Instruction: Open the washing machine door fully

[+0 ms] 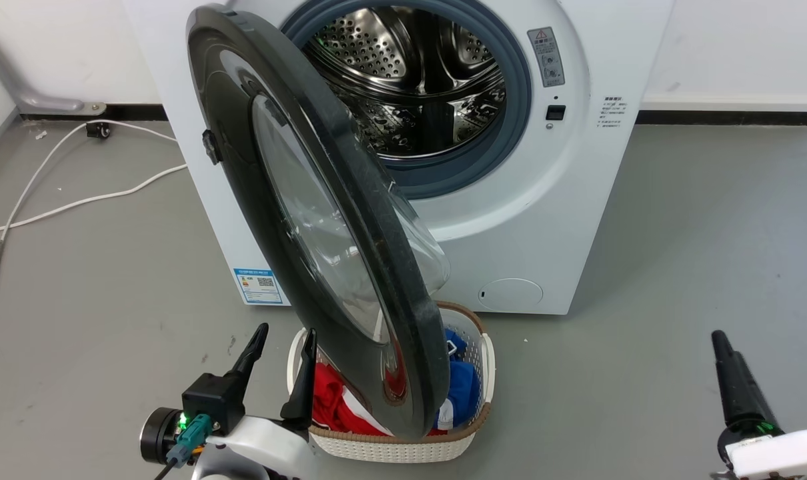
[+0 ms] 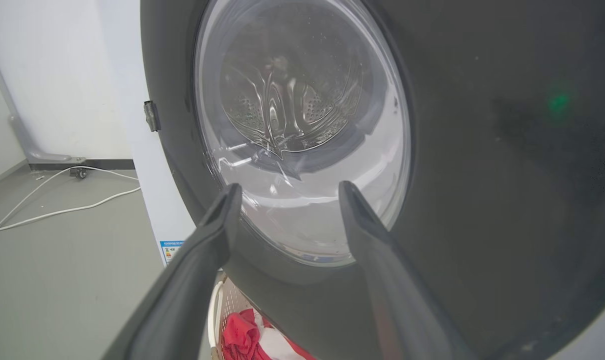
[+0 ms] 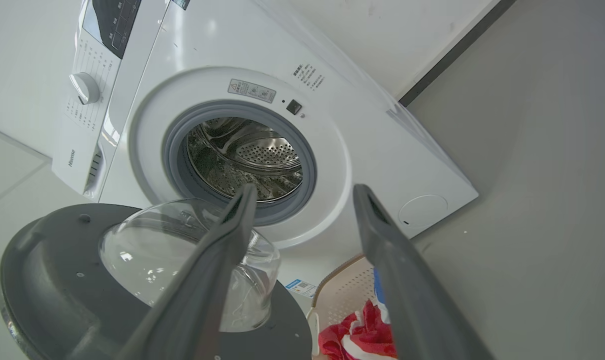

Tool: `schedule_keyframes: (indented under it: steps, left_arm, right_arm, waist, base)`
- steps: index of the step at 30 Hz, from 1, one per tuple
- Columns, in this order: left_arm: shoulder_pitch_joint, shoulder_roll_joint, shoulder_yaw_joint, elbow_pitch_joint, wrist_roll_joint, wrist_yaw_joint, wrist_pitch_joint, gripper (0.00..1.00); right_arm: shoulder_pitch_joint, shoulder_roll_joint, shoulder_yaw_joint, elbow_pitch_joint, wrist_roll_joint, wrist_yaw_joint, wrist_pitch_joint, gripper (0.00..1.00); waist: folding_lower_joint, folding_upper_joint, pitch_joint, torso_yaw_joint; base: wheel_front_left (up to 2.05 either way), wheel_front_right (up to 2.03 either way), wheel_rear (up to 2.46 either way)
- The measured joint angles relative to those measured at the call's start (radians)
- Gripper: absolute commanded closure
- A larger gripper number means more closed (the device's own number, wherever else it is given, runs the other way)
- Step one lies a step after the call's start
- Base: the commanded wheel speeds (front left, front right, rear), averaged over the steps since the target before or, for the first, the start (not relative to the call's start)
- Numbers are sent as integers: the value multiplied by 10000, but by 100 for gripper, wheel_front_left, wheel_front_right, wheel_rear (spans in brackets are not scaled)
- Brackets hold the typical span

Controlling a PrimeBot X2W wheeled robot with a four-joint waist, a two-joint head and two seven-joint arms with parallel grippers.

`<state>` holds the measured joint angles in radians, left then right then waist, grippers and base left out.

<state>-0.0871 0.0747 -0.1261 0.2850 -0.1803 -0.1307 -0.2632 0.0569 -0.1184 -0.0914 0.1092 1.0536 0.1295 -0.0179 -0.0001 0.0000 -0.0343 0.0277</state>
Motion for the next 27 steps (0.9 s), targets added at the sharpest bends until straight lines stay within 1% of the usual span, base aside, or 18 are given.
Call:
schedule_keyframes:
  steps: [2,6,11,17,21,27]
  left_arm:
    - [1,2,4,21,0,0,0,0]
    - [0,35,46,56,6,0,0,0]
    - [-13,67,73,73,27,0,0,0]
    - [-46,79,163,59,40,0,0,0]
    - [-47,90,263,52,79,0,0,0]
    - [-49,84,259,44,104,0,0,0]
  right_arm:
    - [104,8,-240,-171,-1024,0,-224,0]
    - [116,94,-706,-719,-3507,0,-520,0]
    - [105,387,-909,-1774,-5611,12,-428,0]
    - [312,552,-499,-2640,-7599,12,-245,0]
    - [512,581,-23,-2731,-8711,12,-167,0]
    - [523,627,259,-2474,-9137,13,-169,0]
  waist:
    - [0,0,1,-40]
    - [0,0,76,-135]
    - [0,0,140,-188]
    - [0,0,175,-177]
    - [0,0,183,-203]
    - [0,0,205,-164]
  base:
    - [0,0,0]
    - [0,0,0]
    - [0,0,0]
    - [0,0,0]
    - [0,0,0]
    - [0,0,0]
